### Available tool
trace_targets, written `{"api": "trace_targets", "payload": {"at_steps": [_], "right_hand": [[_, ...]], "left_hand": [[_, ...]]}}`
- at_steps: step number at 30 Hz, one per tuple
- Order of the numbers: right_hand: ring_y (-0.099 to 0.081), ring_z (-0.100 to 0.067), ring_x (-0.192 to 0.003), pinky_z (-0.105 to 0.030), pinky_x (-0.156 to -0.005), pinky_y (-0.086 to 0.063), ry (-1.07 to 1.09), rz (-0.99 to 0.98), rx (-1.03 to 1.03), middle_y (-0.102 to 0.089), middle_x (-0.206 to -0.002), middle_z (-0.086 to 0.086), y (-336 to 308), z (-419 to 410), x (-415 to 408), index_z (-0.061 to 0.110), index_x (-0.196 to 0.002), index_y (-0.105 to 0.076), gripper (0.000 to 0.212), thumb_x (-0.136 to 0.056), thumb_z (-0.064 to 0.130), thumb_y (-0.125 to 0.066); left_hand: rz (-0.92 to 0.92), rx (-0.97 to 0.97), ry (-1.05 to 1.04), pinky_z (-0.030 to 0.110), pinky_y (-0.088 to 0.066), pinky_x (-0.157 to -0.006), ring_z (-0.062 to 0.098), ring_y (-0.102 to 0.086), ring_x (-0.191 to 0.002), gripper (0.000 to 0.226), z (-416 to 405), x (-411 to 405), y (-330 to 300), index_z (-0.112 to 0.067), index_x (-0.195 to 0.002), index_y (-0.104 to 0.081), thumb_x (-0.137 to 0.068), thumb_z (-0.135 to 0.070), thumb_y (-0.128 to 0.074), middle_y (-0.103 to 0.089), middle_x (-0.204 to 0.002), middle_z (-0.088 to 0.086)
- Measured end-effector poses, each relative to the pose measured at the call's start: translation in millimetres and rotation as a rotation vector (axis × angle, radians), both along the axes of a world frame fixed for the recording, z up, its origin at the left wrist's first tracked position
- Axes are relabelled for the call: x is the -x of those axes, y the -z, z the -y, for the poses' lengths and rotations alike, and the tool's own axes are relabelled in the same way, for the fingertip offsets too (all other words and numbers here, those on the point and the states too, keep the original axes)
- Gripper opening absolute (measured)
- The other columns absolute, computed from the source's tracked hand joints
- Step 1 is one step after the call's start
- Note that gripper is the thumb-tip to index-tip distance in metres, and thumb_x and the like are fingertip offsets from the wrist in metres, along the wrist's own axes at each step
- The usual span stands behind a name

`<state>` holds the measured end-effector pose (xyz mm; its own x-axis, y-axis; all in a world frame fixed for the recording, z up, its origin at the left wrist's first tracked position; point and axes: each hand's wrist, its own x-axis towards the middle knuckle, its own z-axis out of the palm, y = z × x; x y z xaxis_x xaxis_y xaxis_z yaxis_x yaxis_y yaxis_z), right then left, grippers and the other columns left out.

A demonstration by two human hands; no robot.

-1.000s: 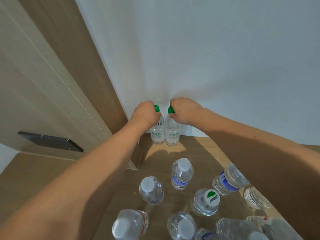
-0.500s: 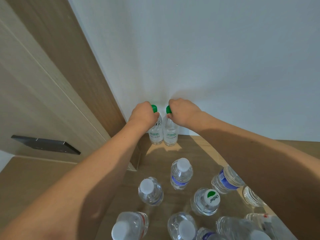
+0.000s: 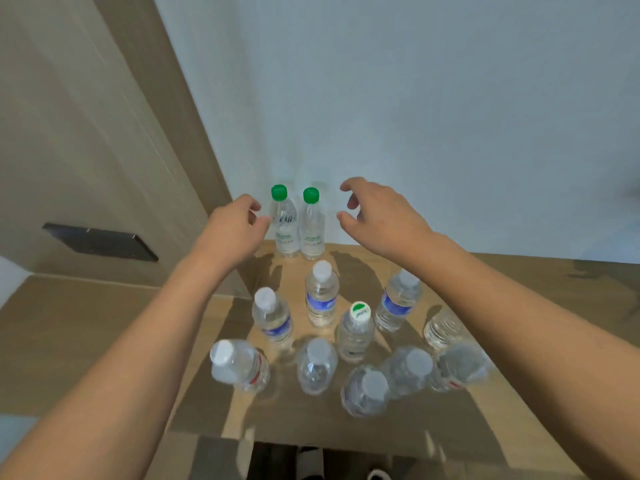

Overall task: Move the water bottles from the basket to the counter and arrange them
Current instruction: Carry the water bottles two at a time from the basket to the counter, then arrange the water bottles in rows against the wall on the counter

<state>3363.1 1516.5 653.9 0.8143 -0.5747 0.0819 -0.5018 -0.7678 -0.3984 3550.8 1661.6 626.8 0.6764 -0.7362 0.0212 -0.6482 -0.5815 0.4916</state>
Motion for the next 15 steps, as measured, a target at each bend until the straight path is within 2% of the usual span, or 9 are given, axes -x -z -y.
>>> {"api": "trace_targets", "payload": {"at_steps": [2,4,9,12,15], "right_hand": [[-0.053,-0.010,-0.095,-0.028,-0.083,-0.041,-0.058,-0.005,-0.011,-0.058,-0.125,-0.002,-3.6,-13.1,19.1,0.017,-0.140,-0.044,0.047,-0.097,0.032,-0.053],[-0.049,-0.007,-0.092,-0.026,-0.083,-0.039,-0.097,-0.008,-0.028,-0.057,-0.127,-0.002,-3.3,-22.9,33.9,0.017,-0.139,-0.046,0.045,-0.096,0.031,-0.054],[-0.047,-0.009,-0.090,-0.028,-0.085,-0.041,-0.223,-0.052,-0.084,-0.057,-0.126,-0.001,8.2,-47.5,48.9,0.018,-0.136,-0.049,0.043,-0.095,0.031,-0.054],[-0.045,-0.007,-0.090,-0.026,-0.084,-0.039,-0.275,-0.071,-0.106,-0.056,-0.126,0.001,14.4,-63.7,50.1,0.019,-0.136,-0.050,0.043,-0.095,0.030,-0.055],[-0.048,-0.011,-0.091,-0.028,-0.084,-0.041,-0.265,-0.075,-0.124,-0.056,-0.126,0.000,17.0,-74.7,53.6,0.019,-0.135,-0.050,0.042,-0.095,0.031,-0.055]], "left_hand": [[0.003,0.036,-0.007,0.030,-0.043,-0.081,0.021,-0.060,-0.097,0.032,-31.4,16.1,-1.8,-0.013,-0.120,-0.061,-0.095,-0.033,-0.056,-0.067,-0.105,0.003],[-0.025,0.073,-0.051,0.030,-0.044,-0.082,0.020,-0.061,-0.094,0.027,-57.9,33.2,-3.0,-0.014,-0.114,-0.064,-0.095,-0.031,-0.058,-0.067,-0.103,0.003],[-0.003,0.045,-0.118,0.031,-0.047,-0.082,0.019,-0.062,-0.089,0.024,-108.8,76.0,-1.1,-0.015,-0.112,-0.065,-0.094,-0.031,-0.061,-0.067,-0.100,-0.001],[0.036,-0.068,-0.149,0.035,-0.047,-0.088,0.022,-0.060,-0.094,0.037,-135.2,88.5,9.2,-0.014,-0.121,-0.062,-0.091,-0.036,-0.062,-0.064,-0.113,0.006],[0.062,-0.283,-0.193,0.039,-0.047,-0.093,0.030,-0.057,-0.113,0.056,-150.5,94.4,24.3,-0.017,-0.132,-0.054,-0.088,-0.051,-0.060,-0.057,-0.129,0.011]]}}
